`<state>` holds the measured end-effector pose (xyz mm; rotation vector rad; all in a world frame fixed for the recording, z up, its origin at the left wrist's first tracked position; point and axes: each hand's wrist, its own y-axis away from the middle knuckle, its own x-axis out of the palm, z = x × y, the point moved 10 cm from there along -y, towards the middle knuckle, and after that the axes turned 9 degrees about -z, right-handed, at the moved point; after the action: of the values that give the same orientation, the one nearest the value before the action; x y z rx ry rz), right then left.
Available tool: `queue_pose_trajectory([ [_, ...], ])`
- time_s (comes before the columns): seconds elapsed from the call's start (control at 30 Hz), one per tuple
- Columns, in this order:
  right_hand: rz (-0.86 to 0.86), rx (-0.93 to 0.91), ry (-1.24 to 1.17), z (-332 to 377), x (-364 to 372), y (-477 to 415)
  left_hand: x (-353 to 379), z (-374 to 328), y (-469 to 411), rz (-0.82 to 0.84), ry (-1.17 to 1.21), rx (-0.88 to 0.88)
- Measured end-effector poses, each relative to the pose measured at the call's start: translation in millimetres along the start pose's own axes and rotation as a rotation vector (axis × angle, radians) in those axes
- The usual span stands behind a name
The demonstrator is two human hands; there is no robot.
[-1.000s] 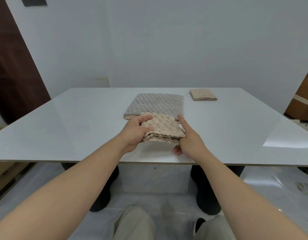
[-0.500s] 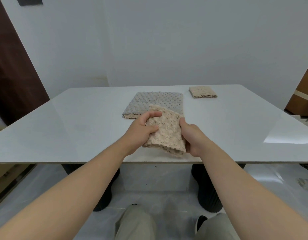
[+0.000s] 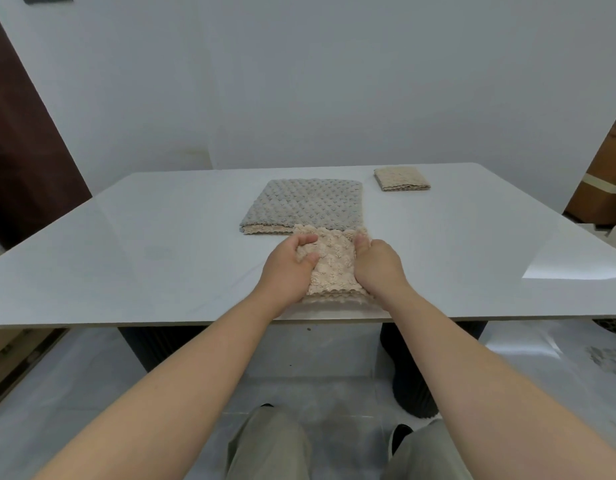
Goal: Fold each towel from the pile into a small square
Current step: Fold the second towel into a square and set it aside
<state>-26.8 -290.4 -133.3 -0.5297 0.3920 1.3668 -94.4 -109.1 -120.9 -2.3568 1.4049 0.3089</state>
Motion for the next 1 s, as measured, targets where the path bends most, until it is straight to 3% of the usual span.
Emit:
queue_pose_trajectory([
  [0.17,-0.008,-0.026,-0.103,0,-10,-7,9,-2,-3,-0.043,-0.008,0.000],
  [0.4,0.041,-0.279,-0.165,4,-40,-19,54,-19,-7,0.082,-0.162,0.116],
  [0.63,0.018,-0.116,-0.097,-64,-82,-63,135,-51,-14,0.185,-0.345,0.257],
  [0.77,-0.027,-0.140,0.134,-83,-102,-86,182,-60,-23,0.235,-0.426,0.284],
  [1.0,-0.070,-0.088,0.258,-107,-116,-151,236,-65,-63,0.216,-0.548,0.276],
])
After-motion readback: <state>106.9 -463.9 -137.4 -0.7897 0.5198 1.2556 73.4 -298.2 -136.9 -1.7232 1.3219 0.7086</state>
